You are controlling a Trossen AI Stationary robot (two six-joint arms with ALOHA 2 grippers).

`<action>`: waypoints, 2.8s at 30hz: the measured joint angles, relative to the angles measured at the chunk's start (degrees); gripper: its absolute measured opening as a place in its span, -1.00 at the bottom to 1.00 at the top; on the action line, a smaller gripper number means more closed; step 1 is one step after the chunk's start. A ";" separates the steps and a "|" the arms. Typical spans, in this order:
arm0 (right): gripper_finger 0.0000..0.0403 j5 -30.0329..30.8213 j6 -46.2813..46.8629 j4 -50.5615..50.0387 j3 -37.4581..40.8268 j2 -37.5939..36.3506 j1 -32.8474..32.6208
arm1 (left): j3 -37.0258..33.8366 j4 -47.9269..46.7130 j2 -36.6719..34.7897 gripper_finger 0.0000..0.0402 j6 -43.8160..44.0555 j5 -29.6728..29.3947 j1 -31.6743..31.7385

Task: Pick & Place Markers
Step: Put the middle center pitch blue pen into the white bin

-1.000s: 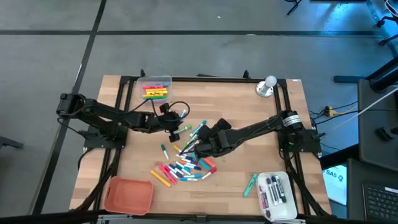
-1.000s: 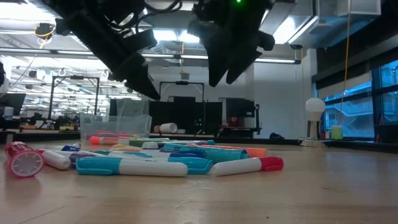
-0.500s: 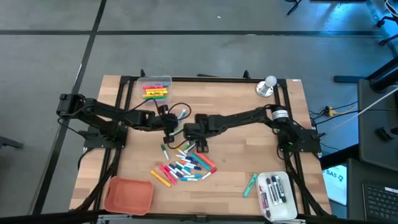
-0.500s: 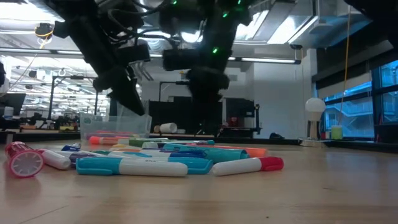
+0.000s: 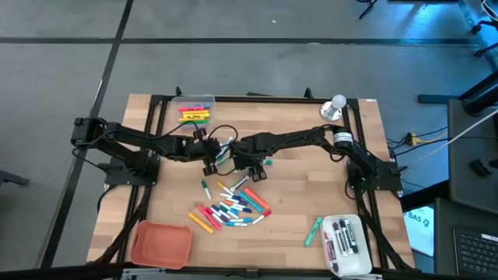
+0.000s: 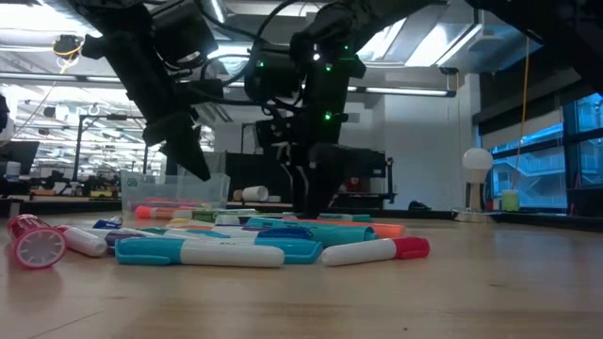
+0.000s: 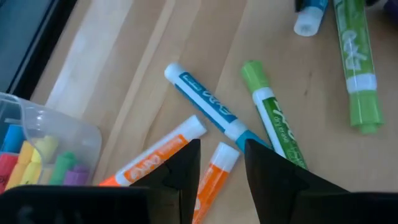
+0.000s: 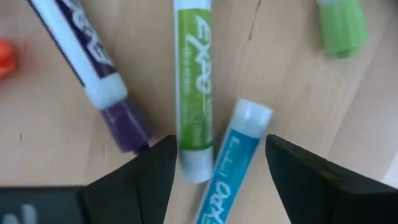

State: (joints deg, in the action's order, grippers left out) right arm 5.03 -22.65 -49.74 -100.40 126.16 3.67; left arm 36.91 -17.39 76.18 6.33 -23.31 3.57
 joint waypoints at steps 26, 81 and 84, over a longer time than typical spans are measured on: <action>-0.69 -4.56 19.53 -3.69 5.87 -0.63 3.18 | 0.00 -0.46 0.04 -0.42 0.42 0.70 0.31; -0.69 16.42 63.22 -40.28 -28.98 -0.29 -23.79 | 0.00 -0.80 0.04 -0.43 4.50 2.03 0.22; -0.69 16.44 62.92 -40.30 -28.98 -0.29 -23.62 | 0.00 -0.46 0.04 -0.43 4.50 2.01 0.22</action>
State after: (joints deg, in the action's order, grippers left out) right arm 21.47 40.27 -90.04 -129.38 125.86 -19.95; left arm 36.91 -17.85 76.23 10.83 -21.30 3.79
